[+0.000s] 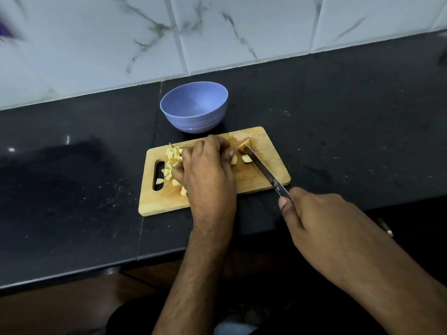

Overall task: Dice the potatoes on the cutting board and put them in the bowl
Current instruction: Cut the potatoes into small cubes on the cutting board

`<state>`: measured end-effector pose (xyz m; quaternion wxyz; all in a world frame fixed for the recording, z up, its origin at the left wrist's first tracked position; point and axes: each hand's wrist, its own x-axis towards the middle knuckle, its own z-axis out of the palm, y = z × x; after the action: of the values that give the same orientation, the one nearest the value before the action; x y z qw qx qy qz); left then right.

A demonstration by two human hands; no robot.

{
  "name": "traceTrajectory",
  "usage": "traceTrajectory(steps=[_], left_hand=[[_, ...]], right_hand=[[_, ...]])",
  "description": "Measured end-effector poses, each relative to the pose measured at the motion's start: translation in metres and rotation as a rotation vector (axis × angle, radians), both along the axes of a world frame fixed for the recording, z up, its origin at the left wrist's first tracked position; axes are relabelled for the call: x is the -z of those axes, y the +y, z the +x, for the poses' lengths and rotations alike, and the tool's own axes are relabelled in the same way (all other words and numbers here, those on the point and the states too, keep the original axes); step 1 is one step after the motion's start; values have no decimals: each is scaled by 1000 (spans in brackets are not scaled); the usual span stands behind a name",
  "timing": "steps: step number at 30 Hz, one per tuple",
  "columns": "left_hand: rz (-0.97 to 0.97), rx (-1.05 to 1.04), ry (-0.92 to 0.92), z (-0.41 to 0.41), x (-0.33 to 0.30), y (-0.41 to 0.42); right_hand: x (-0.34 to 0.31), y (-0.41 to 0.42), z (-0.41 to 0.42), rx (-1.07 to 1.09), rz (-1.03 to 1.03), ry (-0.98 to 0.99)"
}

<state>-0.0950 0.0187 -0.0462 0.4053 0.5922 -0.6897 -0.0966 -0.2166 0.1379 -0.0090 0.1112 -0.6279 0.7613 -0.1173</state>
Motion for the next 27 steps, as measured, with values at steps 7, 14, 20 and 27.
traceTrajectory(steps=[7,14,20,27], left_hand=[[-36,-27,114,4,-1,-1],[-185,-43,322,7,1,13],[-35,-29,278,4,2,3],[-56,-45,290,2,-1,-1]], right_hand=[[-3,4,6,2,-1,10],[-3,7,11,-22,24,3],[-2,7,12,-13,11,13],[3,10,14,-38,31,2]])
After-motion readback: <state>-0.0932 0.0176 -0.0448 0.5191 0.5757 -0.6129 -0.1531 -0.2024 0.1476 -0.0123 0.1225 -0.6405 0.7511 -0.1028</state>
